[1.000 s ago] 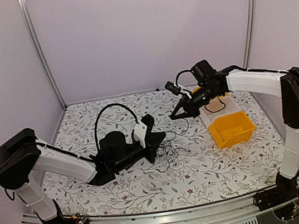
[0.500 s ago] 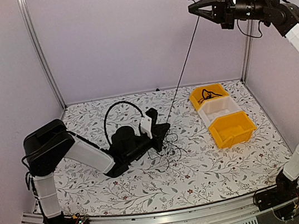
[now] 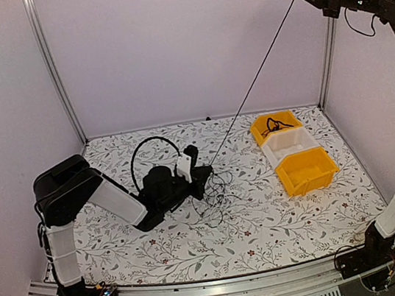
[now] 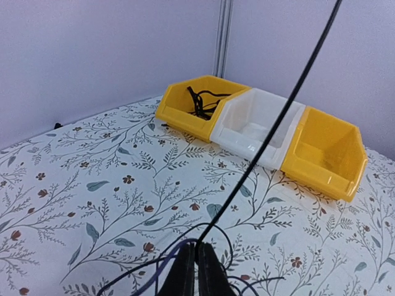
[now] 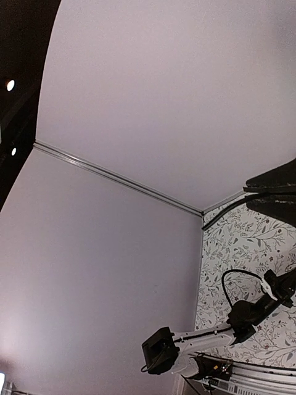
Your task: Untangle the cables
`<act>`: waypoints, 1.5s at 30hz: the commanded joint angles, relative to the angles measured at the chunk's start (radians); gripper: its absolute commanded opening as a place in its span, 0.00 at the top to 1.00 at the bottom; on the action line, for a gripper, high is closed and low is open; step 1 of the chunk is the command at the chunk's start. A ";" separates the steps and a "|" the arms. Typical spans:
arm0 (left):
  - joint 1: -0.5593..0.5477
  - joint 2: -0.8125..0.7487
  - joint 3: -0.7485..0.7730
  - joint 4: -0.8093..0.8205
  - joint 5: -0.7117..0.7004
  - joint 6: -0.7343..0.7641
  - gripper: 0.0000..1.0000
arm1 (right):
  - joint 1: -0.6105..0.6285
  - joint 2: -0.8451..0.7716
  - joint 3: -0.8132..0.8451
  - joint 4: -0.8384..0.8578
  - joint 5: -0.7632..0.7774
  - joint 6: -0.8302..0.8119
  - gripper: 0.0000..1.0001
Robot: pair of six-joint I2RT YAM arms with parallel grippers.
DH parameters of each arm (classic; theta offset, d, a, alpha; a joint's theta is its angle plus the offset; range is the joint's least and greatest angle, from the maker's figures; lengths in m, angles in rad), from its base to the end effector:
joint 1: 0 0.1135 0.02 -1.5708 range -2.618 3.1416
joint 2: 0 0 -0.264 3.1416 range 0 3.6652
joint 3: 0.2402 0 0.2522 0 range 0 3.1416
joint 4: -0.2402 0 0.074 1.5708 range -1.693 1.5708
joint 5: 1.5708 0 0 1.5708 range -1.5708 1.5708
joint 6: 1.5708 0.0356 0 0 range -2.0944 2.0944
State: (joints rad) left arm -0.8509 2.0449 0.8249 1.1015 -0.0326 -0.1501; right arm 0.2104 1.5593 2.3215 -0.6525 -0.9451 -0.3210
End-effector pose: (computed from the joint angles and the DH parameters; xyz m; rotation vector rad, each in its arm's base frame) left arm 0.2579 -0.2924 0.1260 0.5742 1.6444 -0.7172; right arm 0.2355 0.0798 0.6004 -1.0851 1.0877 0.5988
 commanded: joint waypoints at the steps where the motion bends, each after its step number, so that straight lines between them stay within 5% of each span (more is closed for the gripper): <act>1: 0.028 0.068 0.015 -0.224 -0.032 0.017 1.00 | -0.012 -0.023 0.036 0.157 0.015 0.029 1.00; 11: 0.030 0.089 0.036 -0.265 -0.095 0.022 0.93 | -0.016 0.122 0.383 0.217 0.197 0.016 1.00; 20: 0.030 0.040 0.001 -0.254 -0.069 0.017 0.93 | -0.017 0.118 0.375 0.253 0.356 -0.026 1.00; 26: 0.028 -0.003 -0.024 -0.260 -0.049 0.015 0.93 | -0.022 0.125 0.395 0.416 0.652 -0.026 1.00; 35: -0.019 -0.179 -0.132 -0.147 -0.054 0.065 0.62 | -0.022 0.070 0.134 0.246 0.361 0.023 1.00; 45: -0.092 -0.106 0.047 -0.226 0.087 0.130 0.52 | -0.021 0.017 -0.056 0.220 0.212 0.043 1.00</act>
State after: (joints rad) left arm -0.9173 1.8725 0.7597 0.9123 -0.0059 -0.0547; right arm 0.1902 1.6230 2.2761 -0.4320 -0.6540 -0.3069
